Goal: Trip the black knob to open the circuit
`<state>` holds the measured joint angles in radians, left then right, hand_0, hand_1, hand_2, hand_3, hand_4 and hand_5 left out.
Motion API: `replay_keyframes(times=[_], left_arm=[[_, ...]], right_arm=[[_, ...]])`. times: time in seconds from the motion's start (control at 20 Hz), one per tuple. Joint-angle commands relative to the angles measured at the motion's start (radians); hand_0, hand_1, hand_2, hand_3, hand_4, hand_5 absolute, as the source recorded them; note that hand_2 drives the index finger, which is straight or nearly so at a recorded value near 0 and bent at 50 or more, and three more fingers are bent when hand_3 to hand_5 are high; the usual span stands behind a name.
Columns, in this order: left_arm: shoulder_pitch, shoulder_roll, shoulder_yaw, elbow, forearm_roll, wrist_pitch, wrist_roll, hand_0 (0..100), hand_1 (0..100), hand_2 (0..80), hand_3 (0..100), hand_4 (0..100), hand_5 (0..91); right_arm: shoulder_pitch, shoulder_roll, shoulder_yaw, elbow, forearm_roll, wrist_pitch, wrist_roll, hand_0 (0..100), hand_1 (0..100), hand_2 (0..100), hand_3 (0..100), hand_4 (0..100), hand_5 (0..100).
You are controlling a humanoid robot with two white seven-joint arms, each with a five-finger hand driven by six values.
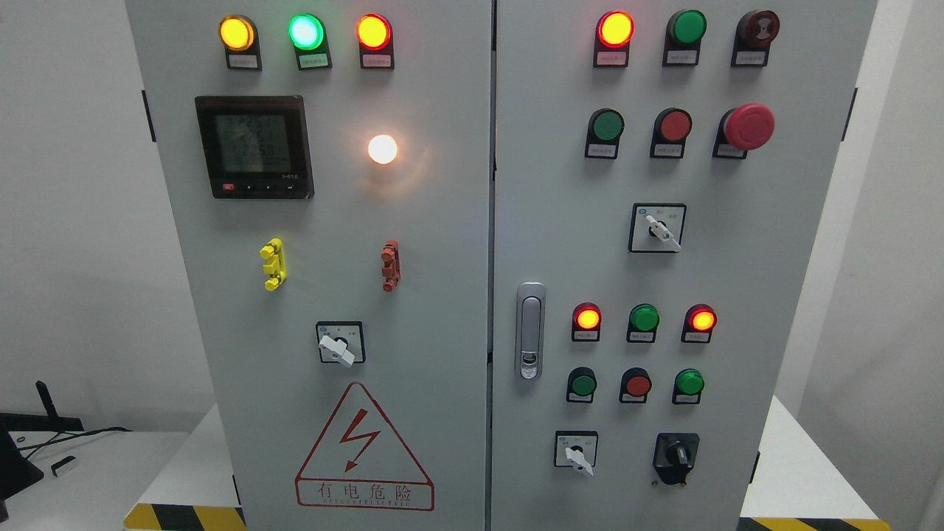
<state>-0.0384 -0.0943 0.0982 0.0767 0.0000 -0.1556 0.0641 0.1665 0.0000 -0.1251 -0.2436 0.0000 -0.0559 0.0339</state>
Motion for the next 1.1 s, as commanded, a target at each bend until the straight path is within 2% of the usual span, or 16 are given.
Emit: replay_keyframes(times=[0.0,0.2,0.55,0.7,0.75,0.85,1.0,1.05], left_arm=[[0.000,-0.001,0.000,0.000,0.005,-0.001,0.000,12,39,0.0,0,0,0.0],[0.000,-0.001,0.000,0.000,0.005,-0.001,0.000,12,39,0.0,0,0,0.0],[0.000,-0.001,0.000,0.000,0.005,-0.001,0.000,12,39,0.0,0,0,0.0],[0.000,-0.001,0.000,0.000,0.005,-0.001,0.000,12,39,0.0,0,0,0.0],[0.000,0.001,0.000,0.000,0.005,-0.001,0.000,12,39,0.0,0,0,0.0],[0.000,-0.001,0.000,0.000,0.005,-0.001,0.000,12,39,0.0,0,0,0.0],[0.000,0.001,0.000,0.000,0.005,-0.001,0.000,12,39,0.0,0,0,0.0],[0.000,-0.001,0.000,0.000,0.005,-0.001,0.000,12,39,0.0,0,0,0.0]], right_arm=[[-0.002,-0.014,0.002,-0.002,-0.026,-0.001,0.009,38,14,0,0,0,9],[-0.002,-0.012,0.002,-0.008,-0.026,-0.001,0.009,38,14,0,0,0,9],[0.054,0.002,0.002,-0.193,-0.026,-0.004,0.009,38,13,0,0,0,9],[0.100,0.003,0.001,-0.314,-0.026,-0.016,0.003,41,13,0,0,7,11],[0.111,0.005,0.001,-0.347,-0.028,-0.021,0.003,41,17,0,8,13,14],[0.136,0.005,-0.001,-0.399,-0.026,-0.065,0.006,40,24,0,16,22,18],[0.165,0.018,-0.002,-0.457,-0.026,-0.174,0.003,38,31,0,33,32,27],[0.178,0.020,-0.002,-0.489,-0.026,-0.200,-0.002,37,34,5,42,38,34]])
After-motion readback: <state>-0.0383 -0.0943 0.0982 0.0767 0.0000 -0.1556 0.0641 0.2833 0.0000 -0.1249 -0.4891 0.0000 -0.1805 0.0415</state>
